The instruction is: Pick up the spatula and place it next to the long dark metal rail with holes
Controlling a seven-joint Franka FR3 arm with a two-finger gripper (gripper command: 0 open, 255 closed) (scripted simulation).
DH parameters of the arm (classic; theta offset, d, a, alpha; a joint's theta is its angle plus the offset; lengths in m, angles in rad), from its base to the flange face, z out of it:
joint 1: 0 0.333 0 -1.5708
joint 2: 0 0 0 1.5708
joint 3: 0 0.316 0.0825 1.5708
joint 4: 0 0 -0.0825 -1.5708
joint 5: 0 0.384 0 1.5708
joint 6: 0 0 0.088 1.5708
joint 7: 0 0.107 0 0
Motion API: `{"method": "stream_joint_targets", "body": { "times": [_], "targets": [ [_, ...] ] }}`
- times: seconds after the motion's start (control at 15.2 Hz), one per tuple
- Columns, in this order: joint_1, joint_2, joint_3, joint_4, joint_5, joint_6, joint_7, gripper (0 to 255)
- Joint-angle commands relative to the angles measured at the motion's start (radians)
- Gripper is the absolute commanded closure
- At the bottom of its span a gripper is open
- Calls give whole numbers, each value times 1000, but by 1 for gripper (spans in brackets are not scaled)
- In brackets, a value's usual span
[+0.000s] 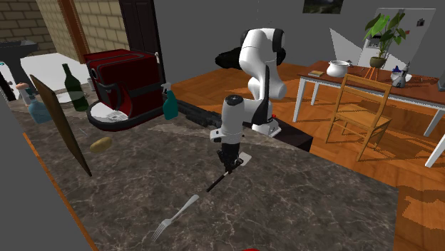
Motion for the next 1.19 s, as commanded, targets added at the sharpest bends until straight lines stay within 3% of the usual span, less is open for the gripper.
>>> {"method": "stream_joint_targets", "body": {
  "times": [0.0, 1.12],
  "targets": [
    [0, 0, 0, 0, 0, 0, 0, 255],
    [-14, -141, 17, 75, 73, -208, -53, 255]
  ]
}}
